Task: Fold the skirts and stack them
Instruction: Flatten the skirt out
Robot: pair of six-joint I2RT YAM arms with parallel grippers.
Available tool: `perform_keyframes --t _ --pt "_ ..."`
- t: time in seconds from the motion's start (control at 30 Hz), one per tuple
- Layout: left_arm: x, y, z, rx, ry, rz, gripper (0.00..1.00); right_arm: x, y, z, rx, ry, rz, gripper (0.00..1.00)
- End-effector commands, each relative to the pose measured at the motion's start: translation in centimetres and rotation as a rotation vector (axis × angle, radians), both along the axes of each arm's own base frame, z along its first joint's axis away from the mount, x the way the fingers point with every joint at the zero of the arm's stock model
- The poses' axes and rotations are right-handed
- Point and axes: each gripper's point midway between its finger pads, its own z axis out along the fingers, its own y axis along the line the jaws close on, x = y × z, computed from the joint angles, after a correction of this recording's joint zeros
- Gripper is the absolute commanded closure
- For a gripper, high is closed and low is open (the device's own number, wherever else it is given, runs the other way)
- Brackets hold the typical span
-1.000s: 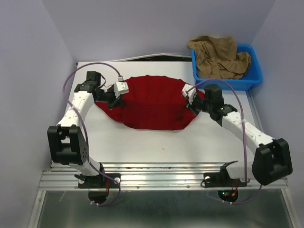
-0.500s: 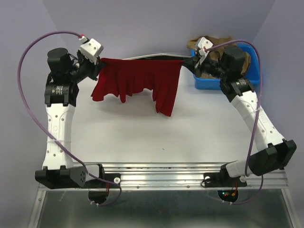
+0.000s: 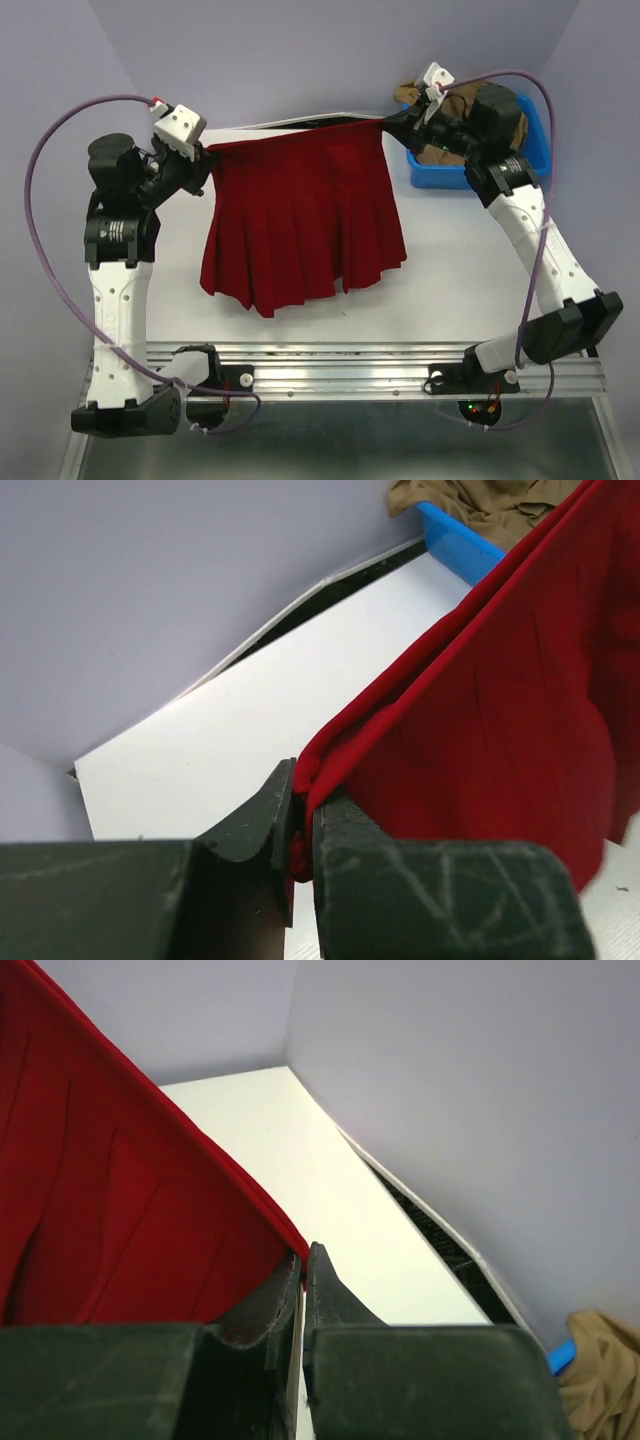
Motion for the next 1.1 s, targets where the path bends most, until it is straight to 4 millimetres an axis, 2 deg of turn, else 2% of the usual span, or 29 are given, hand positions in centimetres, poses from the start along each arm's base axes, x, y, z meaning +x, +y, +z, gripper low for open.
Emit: perform_keyframes --t 0.0,0.1,0.13,0.2,0.23,0.27,0.3,0.33,0.37,0.4,0.43,0.47,0.5,0.57,0.6,0.63,0.67,0.7,0.73,0.77,0.8,0.83,0.87,0.9,0.93,0.97,1.0,1.03,1.07 --pt "4.6 4.2 -0.2 -0.005 0.008 0.209 1.0 6.6 -3.3 -0.6 0.017 0.0 -0.214 0.99" --pt "8.4 4.6 -1.3 -0.028 0.048 0.226 1.0 10.0 -2.1 -2.1 0.03 0.028 -0.21 0.99" --pt "10.6 4.8 -2.0 -0.033 0.057 0.233 1.0 11.1 -1.9 -2.3 0.036 0.032 -0.221 0.99" --pt "12.9 5.2 -1.1 -0.052 0.03 0.252 1.0 14.4 -1.4 -2.4 0.062 0.03 -0.238 0.99" --pt "15.4 5.6 -1.7 -0.057 0.027 0.267 1.0 15.6 -1.3 -2.2 0.071 0.019 -0.256 0.99" --pt "16.6 6.3 0.2 -0.07 -0.02 0.302 1.0 17.7 -1.0 -1.4 0.093 -0.02 -0.265 0.99" --pt "17.7 6.6 0.9 -0.072 -0.041 0.317 1.0 18.7 -1.0 -1.0 0.11 -0.027 -0.277 0.99" --pt "20.1 7.2 0.3 -0.069 -0.04 0.338 1.0 19.7 -1.1 0.2 0.134 -0.062 -0.298 0.99" --pt "20.8 7.9 3.8 -0.076 -0.119 0.373 1.0 20.6 -1.2 1.2 0.156 -0.092 -0.314 0.99" --pt "21.4 8.6 4.8 -0.081 -0.143 0.394 1.0 21.6 -1.1 3.3 0.192 -0.143 -0.323 0.99" --pt "23.0 9.0 4.8 -0.084 -0.149 0.402 1.0 22.1 -1.5 4.5 0.212 -0.177 -0.347 0.99" --pt "22.7 9.2 8.3 -0.101 -0.228 0.398 1.0 22.2 -1.7 6.7 0.245 -0.241 -0.354 0.99" --pt "23.4 9.8 9.0 -0.106 -0.259 0.407 1.0 22.1 -1.9 7.6 0.263 -0.273 -0.361 0.99" --pt "23.2 9.8 11.0 -0.106 -0.323 0.391 1.0 21.2 -2.0 9.8 0.292 -0.358 -0.346 0.99" --pt "23.2 9.5 10.8 -0.095 -0.331 0.373 1.0 20.9 -1.9 10.0 0.287 -0.373 -0.335 0.99" --pt "22.6 9.3 11.7 -0.068 -0.379 0.35 1.0 20.3 -1.5 9.6 0.266 -0.386 -0.31 0.99" --pt "23.3 9.2 8.8 -0.051 -0.335 0.342 1.0 20.1 -1.3 8.9 0.25 -0.383 -0.295 0.99" --pt "23.2 8.9 7.7 -0.034 -0.329 0.323 1.0 20.0 -1.2 8.1 0.218 -0.388 -0.288 0.99" --pt "23.0 8.8 6.1 0.033 -0.335 0.3 1.0 19.7 -0.4 5.0 0.164 -0.343 -0.238 0.99" --pt "22.3 8.1 2.4 0.069 -0.306 0.256 1.0 19.3 0.1 3.3 0.134 -0.34 -0.203 0.99" --pt "21.9 8.0 0.5 0.101 -0.3 0.241 1.0 18.9 0.6 1.2 0.098 -0.322 -0.168 0.99" --pt "20.7 7.6 -3.7 0.177 -0.286 0.201 1.0 17.8 2.1 -3.7 -0.03 -0.337 -0.096 0.99" --pt "19.8 7.2 -1.7 0.227 -0.364 0.177 1.0 17.1 2.4 -6.5 -0.052 -0.275 -0.061 0.99" --pt "18.5 6.9 -7.3 0.271 -0.285 0.139 0.99 15.9 3.7 -9.2 -0.154 -0.326 0.002 0.99" --pt "18.2 6.7 -11.1 0.308 -0.23 0.107 0.95 14.9 4.3 -12.0 -0.205 -0.308 0.031 0.99" --pt "16.2 6.2 -15.3 0.366 -0.173 0.052 0.89 12.6 4.4 -17.4 -0.279 -0.234 0.077 0.99" --pt "14.9 5.8 -17.3 0.4 -0.142 0.01 0.87 10.6 5.3 -19.6 -0.368 -0.284 0.14 0.99" --pt "12.1 5.3 -19.2 0.432 -0.074 -0.046 0.85 8.5 5.5 -21.6 -0.402 -0.256 0.2 0.99" --pt "9.5 4.5 -22.2 0.469 -0.033 -0.129 0.8 4.4 4.8 -24.2 -0.44 -0.196 0.258 0.99"
